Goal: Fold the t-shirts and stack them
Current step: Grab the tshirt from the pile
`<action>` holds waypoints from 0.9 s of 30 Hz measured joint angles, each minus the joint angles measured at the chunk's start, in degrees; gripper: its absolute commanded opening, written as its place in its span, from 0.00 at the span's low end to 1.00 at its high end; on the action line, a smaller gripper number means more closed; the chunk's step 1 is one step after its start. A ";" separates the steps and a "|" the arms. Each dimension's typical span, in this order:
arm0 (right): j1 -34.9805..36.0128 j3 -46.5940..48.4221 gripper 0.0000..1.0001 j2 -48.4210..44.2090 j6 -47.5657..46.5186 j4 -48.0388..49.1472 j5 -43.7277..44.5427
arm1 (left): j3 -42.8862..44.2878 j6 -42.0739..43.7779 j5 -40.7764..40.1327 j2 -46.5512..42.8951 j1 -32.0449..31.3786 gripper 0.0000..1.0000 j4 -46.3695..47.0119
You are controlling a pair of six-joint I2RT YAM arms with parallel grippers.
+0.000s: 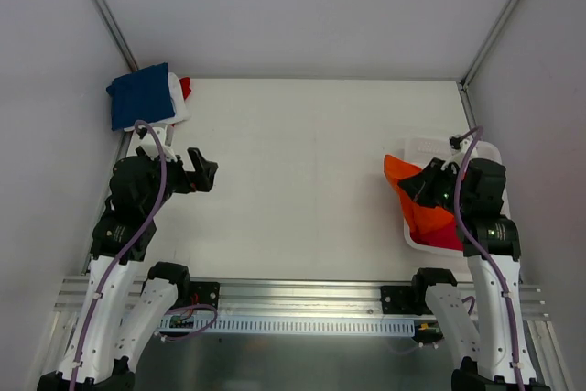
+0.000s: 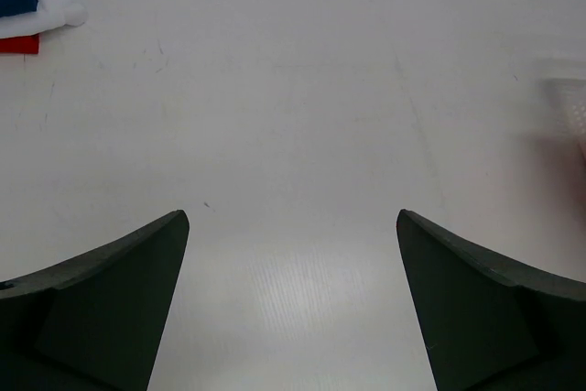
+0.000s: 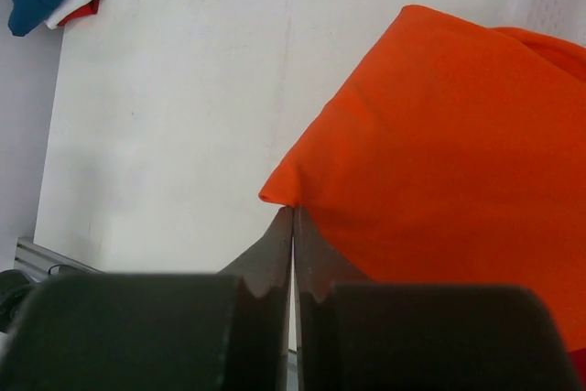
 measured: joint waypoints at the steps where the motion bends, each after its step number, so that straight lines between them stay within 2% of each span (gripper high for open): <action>1: 0.00 -0.35 0.01 -0.07 0.00 -0.07 0.35 | 0.00 -0.09 0.02 -0.04 -0.02 0.99 -0.09; 9: 0.00 -3.82 0.01 -1.36 0.04 0.04 3.63 | 0.00 -0.22 0.63 -0.79 0.35 0.99 -0.68; 15: 0.00 -4.04 0.01 -1.81 0.00 -1.22 14.23 | 0.00 -0.35 1.62 -0.94 0.35 0.99 -0.68; 18: 0.00 -0.98 0.01 -0.02 0.35 -2.86 17.07 | 0.00 -0.46 3.39 -1.18 0.37 0.99 -0.59; 22: 1.29 11.80 0.00 8.72 2.38 -2.32 11.32 | -0.13 -0.48 7.56 -3.41 0.37 0.99 0.44; 27: 7.76 29.20 0.00 23.56 7.72 6.38 -5.53 | -1.22 -0.44 13.09 -8.50 0.37 0.99 3.80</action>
